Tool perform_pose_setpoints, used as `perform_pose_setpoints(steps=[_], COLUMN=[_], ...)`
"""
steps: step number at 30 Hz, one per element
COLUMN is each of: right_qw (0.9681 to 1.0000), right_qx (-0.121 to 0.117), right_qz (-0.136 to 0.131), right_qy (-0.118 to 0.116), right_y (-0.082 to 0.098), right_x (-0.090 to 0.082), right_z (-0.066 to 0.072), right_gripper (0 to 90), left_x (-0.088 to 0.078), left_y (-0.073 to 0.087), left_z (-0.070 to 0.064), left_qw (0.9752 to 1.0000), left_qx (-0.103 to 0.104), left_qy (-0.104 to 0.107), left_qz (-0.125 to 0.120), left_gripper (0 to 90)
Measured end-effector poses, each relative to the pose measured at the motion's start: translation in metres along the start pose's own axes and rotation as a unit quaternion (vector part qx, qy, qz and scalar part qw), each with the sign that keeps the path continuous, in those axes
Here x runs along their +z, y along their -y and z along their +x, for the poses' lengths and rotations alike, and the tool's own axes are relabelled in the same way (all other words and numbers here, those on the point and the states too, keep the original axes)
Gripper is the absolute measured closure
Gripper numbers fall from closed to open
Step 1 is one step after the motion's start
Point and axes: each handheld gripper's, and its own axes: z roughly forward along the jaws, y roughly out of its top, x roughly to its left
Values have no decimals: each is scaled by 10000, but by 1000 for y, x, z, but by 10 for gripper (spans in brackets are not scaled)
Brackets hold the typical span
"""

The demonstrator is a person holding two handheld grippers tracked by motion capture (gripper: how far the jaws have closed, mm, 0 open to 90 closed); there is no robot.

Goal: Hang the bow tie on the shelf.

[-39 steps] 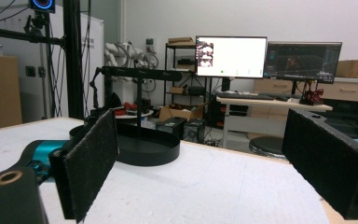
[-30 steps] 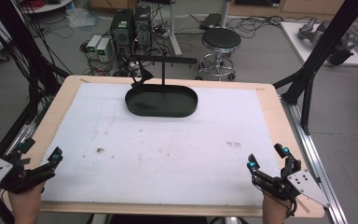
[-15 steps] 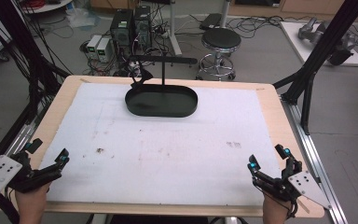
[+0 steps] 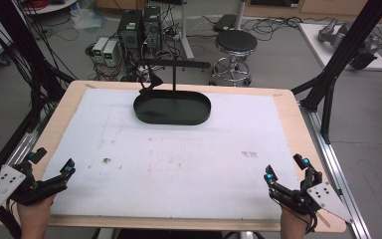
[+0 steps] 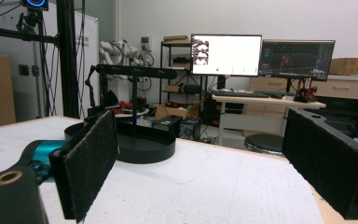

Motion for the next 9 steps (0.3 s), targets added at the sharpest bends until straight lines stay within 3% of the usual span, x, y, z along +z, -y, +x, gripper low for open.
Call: perform_pose_setpoints(steps=[9], right_qw=[10000], right_qx=[-31], right_qz=[44], right_qy=[15], right_y=[0], right_x=[0], right_z=[-1], right_gripper=[100], left_x=[0], left_y=[0], left_z=[0], left_qw=[10000], left_qx=[13], left_qy=[15], left_qz=[1], left_gripper=[67])
